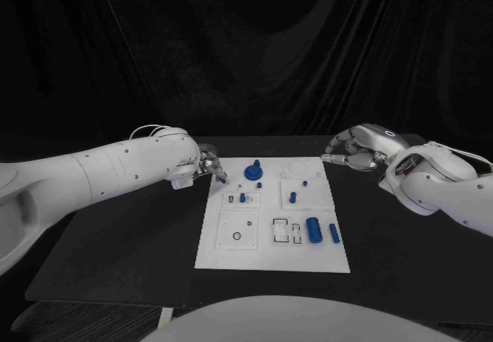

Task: Assemble the parts on the task board

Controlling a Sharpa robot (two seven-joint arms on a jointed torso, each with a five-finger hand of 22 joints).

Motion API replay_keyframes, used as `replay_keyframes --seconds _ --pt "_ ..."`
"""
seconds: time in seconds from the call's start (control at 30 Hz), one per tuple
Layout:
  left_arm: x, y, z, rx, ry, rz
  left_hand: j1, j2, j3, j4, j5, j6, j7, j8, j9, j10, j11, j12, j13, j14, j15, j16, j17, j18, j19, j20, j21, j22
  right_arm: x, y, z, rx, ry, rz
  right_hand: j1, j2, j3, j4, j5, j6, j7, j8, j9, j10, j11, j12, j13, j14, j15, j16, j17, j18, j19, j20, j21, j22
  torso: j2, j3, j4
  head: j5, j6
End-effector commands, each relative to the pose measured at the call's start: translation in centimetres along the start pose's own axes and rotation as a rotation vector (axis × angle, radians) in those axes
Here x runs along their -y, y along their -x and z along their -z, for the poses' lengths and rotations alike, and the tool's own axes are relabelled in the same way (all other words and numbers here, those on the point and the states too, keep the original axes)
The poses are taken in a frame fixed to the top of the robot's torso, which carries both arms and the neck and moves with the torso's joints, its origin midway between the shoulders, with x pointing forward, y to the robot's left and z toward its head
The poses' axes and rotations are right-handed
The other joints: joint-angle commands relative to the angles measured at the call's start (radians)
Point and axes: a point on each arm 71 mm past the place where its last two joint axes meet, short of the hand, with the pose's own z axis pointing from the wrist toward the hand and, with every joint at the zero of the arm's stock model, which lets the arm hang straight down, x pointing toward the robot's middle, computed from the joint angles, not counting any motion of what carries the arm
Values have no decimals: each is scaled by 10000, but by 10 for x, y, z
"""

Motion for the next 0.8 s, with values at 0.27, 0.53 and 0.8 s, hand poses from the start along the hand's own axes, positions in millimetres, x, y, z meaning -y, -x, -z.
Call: replay_keyframes --seconds 0.27,0.53,0.8 --pt "3 -9 18 -756 427 -423 -84 -132 930 -829 -109 179 -88 19 5 1056 -66 -6 2631 1038 -58 27 2628 -74 55 -20 12 2130 2 -1 1 -85 -243 4 56 76 8 -57 50 -32 -2 -39 -15 1029 41 36 2633 605 72 -66 62 52 538 44 -60 2251 8 10 -20 36 2" --pt "7 -16 17 -917 370 -500 -210 -124 972 -784 -244 191 -104 -13 -4 1056 -80 -6 2631 1038 -71 27 2628 -71 49 -36 -4 2124 1 -2 0 -78 -202 -5 67 73 6 -66 45 -32 -1 -42 -18 1029 41 36 2633 603 72 -71 50 55 532 45 -72 2247 -14 22 -13 52 2" --pt "11 -26 11 -907 228 -415 -306 -74 991 -720 -367 145 -99 -59 -10 1056 -77 -6 2631 1038 -75 27 2628 -62 26 -44 -38 2112 0 -2 0 -74 -146 -17 72 77 0 -70 38 29 3 -15 -11 1029 58 36 2633 598 81 -79 30 54 533 48 -70 2248 20 -11 -6 32 2"
